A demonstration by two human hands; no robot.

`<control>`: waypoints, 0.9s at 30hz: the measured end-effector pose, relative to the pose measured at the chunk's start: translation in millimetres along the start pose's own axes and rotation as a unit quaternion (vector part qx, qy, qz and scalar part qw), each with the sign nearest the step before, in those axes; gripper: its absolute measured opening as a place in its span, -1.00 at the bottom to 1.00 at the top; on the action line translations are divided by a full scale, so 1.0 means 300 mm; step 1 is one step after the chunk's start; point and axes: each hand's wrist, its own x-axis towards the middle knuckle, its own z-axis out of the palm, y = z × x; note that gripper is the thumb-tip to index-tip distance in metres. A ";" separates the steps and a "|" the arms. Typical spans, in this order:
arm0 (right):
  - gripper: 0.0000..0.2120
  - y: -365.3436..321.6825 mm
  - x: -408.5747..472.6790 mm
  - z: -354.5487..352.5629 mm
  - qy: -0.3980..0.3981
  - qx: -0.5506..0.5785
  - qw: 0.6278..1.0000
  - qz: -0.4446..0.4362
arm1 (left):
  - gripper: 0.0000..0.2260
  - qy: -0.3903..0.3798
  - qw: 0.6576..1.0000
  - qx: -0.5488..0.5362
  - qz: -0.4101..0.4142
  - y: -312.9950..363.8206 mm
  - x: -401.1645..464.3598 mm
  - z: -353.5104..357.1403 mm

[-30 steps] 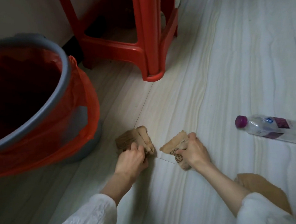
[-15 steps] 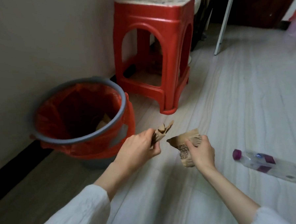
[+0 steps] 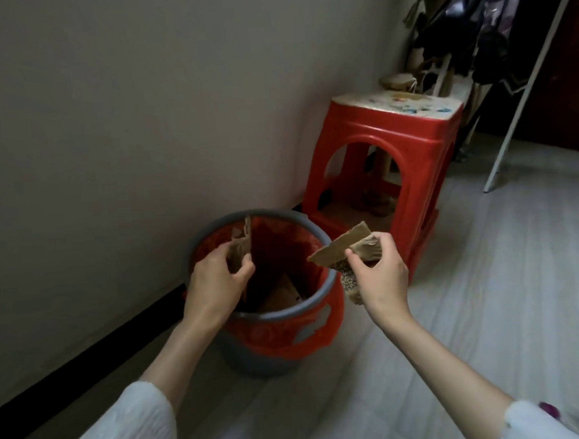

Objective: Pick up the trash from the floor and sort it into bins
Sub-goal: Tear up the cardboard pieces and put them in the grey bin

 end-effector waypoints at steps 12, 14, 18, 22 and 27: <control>-0.58 -0.025 0.051 0.219 -0.104 -0.127 0.986 -0.009 | -0.78 0.021 0.996 0.078 0.039 -0.160 0.005 0.065; -0.52 -0.033 0.059 0.264 -0.141 -0.160 0.977 0.015 | -0.78 0.022 0.994 0.087 0.060 -0.197 -0.012 0.061; -0.52 -0.028 0.051 0.364 -0.210 -0.139 0.966 0.060 | -0.65 0.018 0.992 0.085 0.087 -0.224 -0.044 0.066; -0.44 -0.020 0.034 0.430 -0.349 -0.142 0.921 0.101 | -0.66 0.011 0.992 0.089 0.090 -0.235 -0.054 0.063; -0.62 -0.003 0.033 0.402 -0.345 -0.143 0.926 0.064 | -0.66 -0.019 0.987 0.127 0.095 -0.225 -0.053 0.050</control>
